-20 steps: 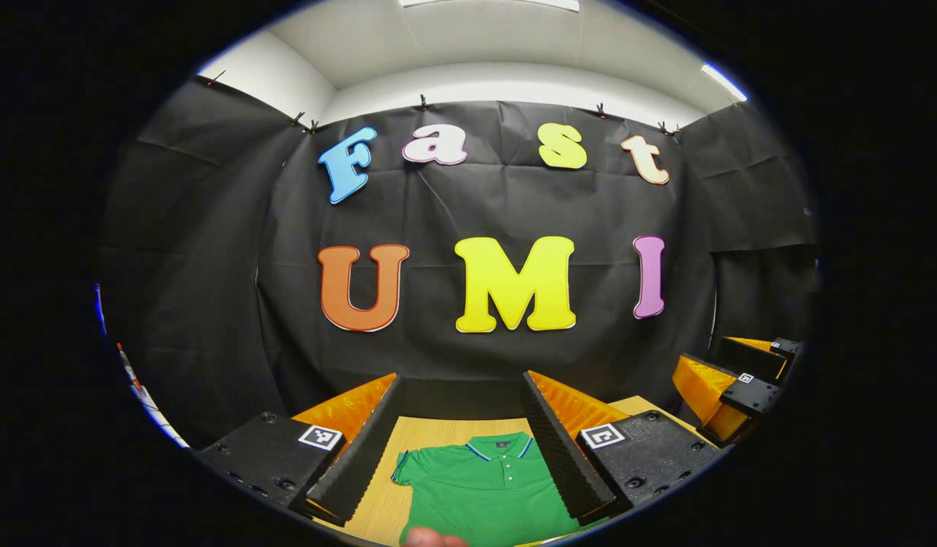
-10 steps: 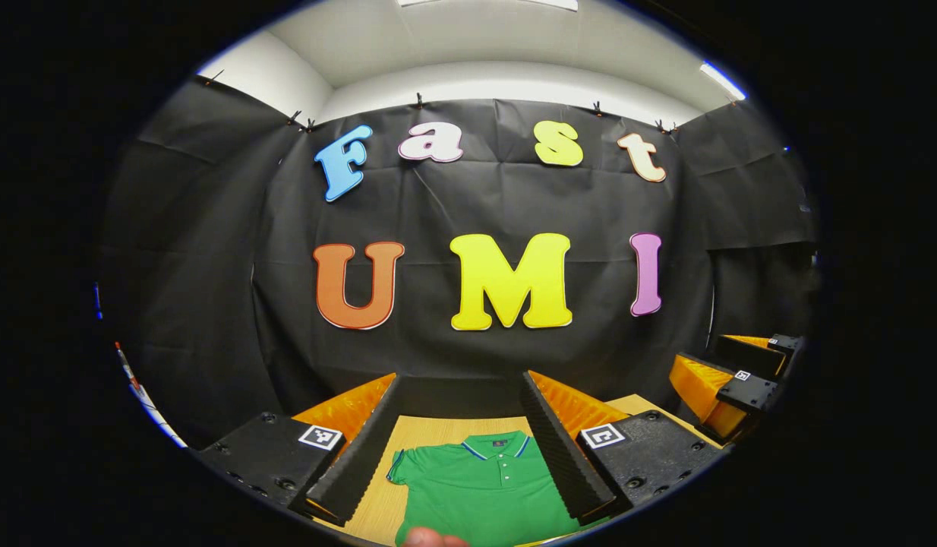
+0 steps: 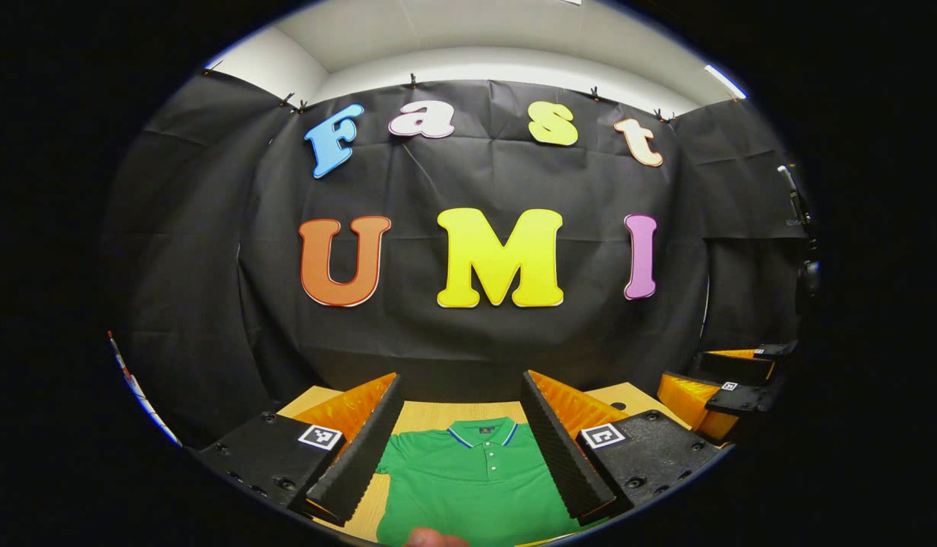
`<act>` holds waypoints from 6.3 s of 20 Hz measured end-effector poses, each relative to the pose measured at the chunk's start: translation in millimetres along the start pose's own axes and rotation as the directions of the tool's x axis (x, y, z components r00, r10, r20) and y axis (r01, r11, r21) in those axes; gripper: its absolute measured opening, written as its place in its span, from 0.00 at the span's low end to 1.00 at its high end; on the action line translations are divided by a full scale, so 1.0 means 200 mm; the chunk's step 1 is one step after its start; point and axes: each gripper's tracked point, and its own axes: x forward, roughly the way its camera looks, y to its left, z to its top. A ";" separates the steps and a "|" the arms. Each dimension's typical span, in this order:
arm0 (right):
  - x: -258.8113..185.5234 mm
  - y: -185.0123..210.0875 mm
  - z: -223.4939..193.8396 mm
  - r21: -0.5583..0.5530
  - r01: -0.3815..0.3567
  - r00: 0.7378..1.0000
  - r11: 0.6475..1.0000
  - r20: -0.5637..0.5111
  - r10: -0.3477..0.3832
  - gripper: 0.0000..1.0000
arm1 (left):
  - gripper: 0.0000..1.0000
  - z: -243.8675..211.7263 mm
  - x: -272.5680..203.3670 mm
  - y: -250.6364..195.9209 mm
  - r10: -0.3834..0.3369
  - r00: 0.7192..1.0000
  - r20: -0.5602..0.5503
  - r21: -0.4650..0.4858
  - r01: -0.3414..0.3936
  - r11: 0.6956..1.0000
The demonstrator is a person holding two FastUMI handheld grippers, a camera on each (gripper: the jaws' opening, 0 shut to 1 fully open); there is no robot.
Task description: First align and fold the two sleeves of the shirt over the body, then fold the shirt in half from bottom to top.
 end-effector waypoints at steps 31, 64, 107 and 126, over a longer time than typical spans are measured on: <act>1.38 -0.49 -1.35 0.024 0.059 0.698 0.998 -0.715 -0.024 0.34 | 0.99 -0.49 0.03 0.21 0.242 0.919 -0.313 0.012 -0.251 0.968; 1.57 0.67 -1.16 0.220 0.074 0.752 0.973 -0.653 0.090 0.22 | 0.99 -0.54 -0.44 0.94 0.414 0.833 -0.367 -0.002 -0.446 0.895; -0.12 0.02 -0.63 0.134 -0.081 0.858 0.988 -0.495 0.138 0.87 | 0.82 -1.82 0.94 0.96 -0.113 0.570 -0.814 -0.097 0.058 0.994; -0.17 -0.06 -0.58 0.200 -0.058 0.899 0.978 -0.415 0.138 0.95 | 0.04 -1.40 1.07 0.59 -0.176 0.597 -0.783 -0.076 0.189 0.979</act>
